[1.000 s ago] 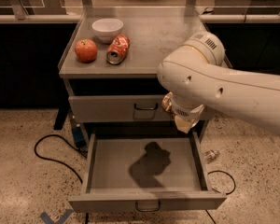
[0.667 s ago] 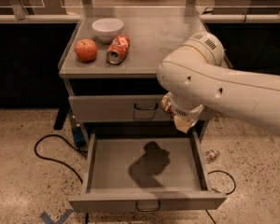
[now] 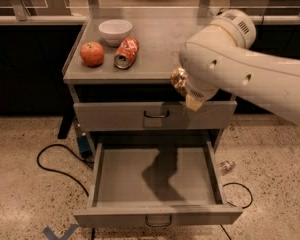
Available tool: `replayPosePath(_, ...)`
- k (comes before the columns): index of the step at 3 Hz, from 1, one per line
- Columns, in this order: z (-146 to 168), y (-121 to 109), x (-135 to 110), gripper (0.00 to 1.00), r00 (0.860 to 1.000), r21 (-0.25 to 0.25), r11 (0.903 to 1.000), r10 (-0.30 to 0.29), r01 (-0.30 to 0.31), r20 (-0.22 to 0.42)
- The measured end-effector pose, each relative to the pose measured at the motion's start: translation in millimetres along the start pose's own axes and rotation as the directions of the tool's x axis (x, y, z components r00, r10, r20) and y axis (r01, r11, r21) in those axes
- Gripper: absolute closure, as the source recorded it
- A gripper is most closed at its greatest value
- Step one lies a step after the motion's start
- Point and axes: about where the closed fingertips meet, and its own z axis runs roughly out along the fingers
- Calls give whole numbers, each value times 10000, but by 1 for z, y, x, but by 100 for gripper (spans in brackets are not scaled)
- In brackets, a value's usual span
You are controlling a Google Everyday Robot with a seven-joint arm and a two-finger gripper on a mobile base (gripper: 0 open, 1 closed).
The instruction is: Pick orange can from middle drawer and place on counter
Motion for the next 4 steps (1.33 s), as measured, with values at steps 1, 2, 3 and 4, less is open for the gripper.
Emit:
replayPosePath(1,-35,-75,-25,100,9951,1133,9923,404,-505,898)
replayPosePath(2,-56,-96,-34,100,9895,1443,9861,633,-820,1301)
replayPosePath(3,-55,-99,-34,100,9902,1408,9866,645,-819,1239)
replayPosePath(4,-16,-104,-33,100,9977,440,9979,461,-482,487)
